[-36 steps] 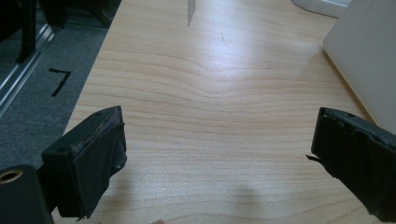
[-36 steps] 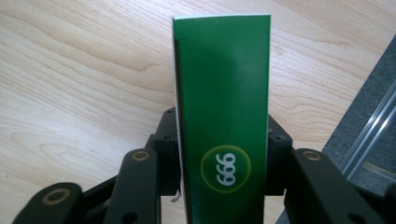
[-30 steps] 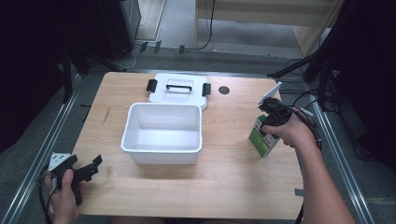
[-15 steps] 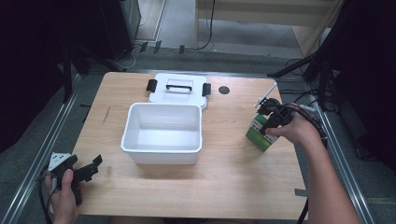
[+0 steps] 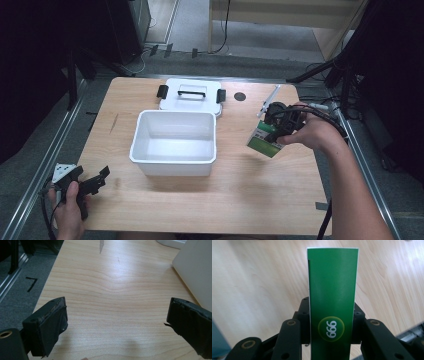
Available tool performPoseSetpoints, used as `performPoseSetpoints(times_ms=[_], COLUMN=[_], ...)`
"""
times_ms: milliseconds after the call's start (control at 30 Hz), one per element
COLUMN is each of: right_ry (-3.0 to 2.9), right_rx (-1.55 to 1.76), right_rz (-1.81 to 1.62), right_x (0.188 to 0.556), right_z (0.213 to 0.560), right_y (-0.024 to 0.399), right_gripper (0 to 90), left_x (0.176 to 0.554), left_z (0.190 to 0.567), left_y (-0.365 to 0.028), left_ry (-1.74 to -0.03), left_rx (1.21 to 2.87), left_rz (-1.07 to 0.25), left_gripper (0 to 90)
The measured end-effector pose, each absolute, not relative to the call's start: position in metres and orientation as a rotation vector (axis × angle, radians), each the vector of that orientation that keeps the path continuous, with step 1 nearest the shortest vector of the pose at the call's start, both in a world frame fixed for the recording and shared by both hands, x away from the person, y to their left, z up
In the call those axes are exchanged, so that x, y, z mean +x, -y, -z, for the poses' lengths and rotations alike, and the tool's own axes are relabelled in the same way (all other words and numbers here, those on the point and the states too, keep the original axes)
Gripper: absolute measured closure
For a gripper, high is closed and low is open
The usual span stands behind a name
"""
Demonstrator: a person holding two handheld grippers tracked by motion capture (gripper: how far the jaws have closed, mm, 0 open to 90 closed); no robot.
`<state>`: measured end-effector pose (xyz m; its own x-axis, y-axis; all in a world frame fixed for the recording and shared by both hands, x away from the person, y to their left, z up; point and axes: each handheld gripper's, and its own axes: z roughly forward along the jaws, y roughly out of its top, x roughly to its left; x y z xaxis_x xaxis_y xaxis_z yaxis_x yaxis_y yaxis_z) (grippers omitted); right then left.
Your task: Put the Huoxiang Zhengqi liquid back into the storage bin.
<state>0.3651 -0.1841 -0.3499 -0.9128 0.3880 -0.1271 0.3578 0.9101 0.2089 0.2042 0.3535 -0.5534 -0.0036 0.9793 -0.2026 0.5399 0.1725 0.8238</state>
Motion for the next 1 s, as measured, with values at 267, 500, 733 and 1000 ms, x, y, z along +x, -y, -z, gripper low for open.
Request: performPoseSetpoints(times_ms=[267, 500, 733, 1000], right_ry=[-2.927, -2.937, -2.936, -2.922], right_rx=[0.453, 0.348, 0.305, 0.255], right_rz=[-0.316, -0.342, -0.343, -0.375], right_x=[0.359, 0.356, 0.356, 0.356], right_z=[0.330, 0.310, 0.296, 0.272], right_y=[0.161, 0.140, 0.126, 0.106], right_gripper=[64.4, 64.4, 64.4, 64.5], left_x=[0.204, 0.204, 0.204, 0.204], left_z=[0.553, 0.553, 0.553, 0.553], left_y=[-0.354, -0.354, -0.354, -0.354], left_ry=[-1.652, -1.651, -1.651, -1.651], left_rx=[1.470, 1.471, 1.471, 1.474], left_rz=[-0.692, -0.692, -0.689, -0.688], left_gripper=[4.0, 4.0, 4.0, 4.0])
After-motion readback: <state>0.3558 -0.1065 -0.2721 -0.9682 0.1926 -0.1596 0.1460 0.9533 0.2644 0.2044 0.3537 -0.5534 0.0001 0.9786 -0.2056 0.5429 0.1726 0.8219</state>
